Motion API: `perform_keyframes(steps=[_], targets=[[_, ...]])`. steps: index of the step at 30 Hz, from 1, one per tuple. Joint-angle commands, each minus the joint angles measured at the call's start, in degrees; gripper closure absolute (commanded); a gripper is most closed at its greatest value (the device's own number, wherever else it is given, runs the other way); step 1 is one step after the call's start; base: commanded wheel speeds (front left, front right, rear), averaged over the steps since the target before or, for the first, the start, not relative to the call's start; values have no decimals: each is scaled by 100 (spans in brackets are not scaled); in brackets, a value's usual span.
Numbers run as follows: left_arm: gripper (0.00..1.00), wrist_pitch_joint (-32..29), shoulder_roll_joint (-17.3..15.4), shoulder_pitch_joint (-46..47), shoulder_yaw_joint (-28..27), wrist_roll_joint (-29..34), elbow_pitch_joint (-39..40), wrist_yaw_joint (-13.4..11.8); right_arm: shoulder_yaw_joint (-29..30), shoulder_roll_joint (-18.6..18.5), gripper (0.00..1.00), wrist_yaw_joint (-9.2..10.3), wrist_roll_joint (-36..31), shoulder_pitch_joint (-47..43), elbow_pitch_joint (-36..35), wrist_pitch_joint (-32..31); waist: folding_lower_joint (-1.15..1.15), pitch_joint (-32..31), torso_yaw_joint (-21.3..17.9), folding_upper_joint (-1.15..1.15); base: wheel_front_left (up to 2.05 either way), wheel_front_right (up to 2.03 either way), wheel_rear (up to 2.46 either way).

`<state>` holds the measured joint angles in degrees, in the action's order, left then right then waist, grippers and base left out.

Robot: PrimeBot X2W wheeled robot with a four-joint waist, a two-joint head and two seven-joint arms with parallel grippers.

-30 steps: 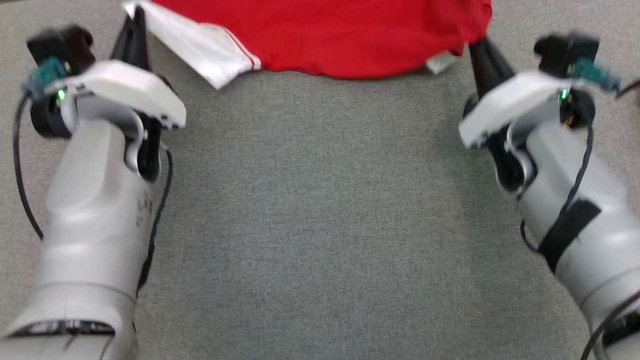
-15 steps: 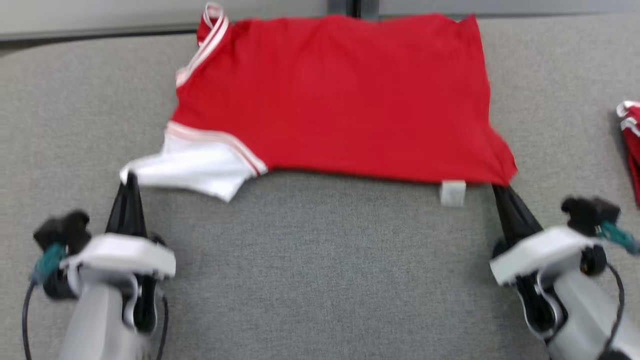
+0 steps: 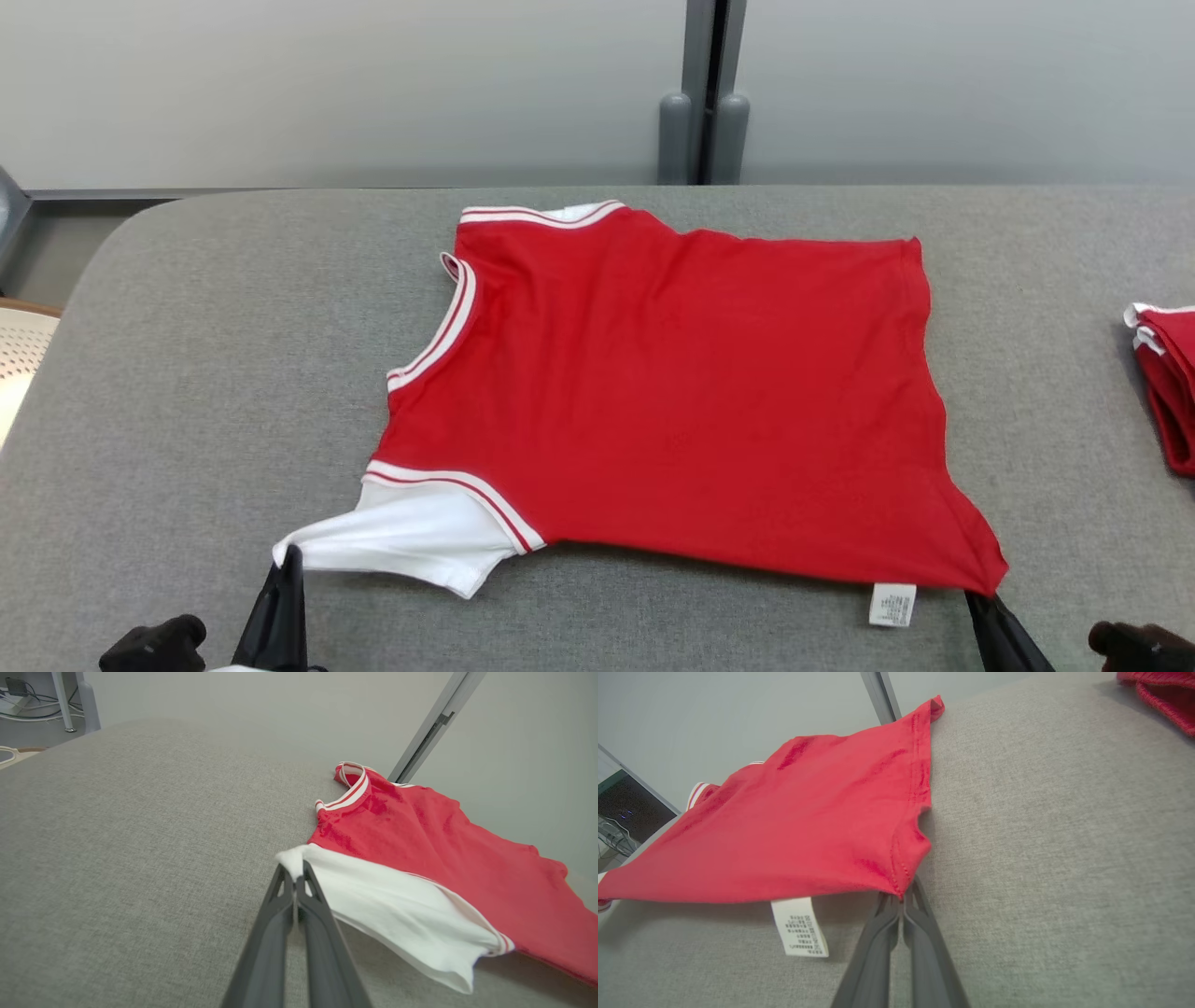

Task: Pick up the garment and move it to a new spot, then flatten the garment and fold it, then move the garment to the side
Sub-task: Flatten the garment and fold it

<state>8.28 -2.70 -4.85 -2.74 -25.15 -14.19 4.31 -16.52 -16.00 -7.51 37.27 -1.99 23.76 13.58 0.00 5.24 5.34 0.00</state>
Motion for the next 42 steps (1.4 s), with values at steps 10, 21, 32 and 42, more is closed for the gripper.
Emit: perform_keyframes(steps=[10,21,32,42], targets=[[100,-1159,-40,-1272,127,-105,1864,-566,762,346,100,4,-469,-1364,-877,-757,0,-463,304,0,0,0,0],[100,-1208,-35,-832,356,-520,1979,-602,1083,785,100,2,-784,-1209,-1433,-1472,0,-235,83,0,0,0,0],[100,-1250,-173,1161,383,-937,697,-162,1131,612,100,2,-764,-32,-1298,-2041,0,429,-181,0,0,0,0],[0,-749,-211,1964,403,-867,-615,-77,891,395,0,2,-685,590,-1128,-1421,0,745,-190,0,0,0,0]])
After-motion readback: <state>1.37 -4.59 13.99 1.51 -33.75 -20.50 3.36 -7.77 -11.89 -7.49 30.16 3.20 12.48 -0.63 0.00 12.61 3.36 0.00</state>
